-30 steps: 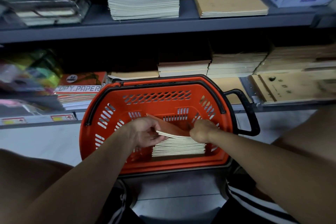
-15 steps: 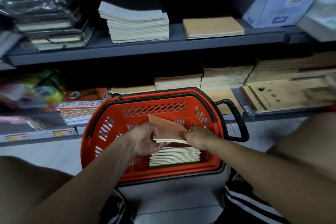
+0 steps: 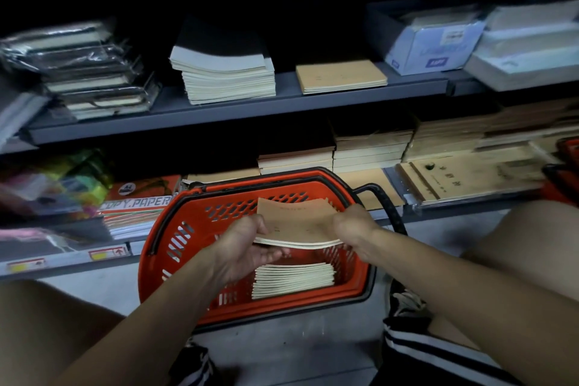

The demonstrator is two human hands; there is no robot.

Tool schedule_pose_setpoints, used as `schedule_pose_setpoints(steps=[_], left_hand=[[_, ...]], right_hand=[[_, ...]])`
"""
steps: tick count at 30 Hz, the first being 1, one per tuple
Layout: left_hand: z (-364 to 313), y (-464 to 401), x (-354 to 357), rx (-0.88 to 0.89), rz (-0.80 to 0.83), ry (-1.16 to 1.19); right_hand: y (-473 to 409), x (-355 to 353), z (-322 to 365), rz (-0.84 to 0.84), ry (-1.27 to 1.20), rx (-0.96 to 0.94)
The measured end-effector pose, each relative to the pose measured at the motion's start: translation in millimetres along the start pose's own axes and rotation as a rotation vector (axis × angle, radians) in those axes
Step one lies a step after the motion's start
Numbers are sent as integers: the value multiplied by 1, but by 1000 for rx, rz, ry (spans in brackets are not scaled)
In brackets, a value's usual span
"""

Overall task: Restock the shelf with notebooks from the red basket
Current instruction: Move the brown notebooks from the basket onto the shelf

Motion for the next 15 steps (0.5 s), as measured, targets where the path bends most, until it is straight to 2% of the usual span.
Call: schedule_pose_setpoints(steps=[10,15], left_hand=[[-2,15,8,13,-55,-66],[-12,29,16,146,-82,-128]], right_hand=[[35,-17,2,-75,-14,-91],[53,-26,1,-95,-57,-134]])
Point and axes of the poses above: each hand's wrist, its own y-axis away from the middle knuckle, its own x-axis out of the palm, z = x × y, the point moved 6 cm from there along -y, towards the middle knuckle, and after that the axes turned 9 degrees about y, right-handed, at the moved point
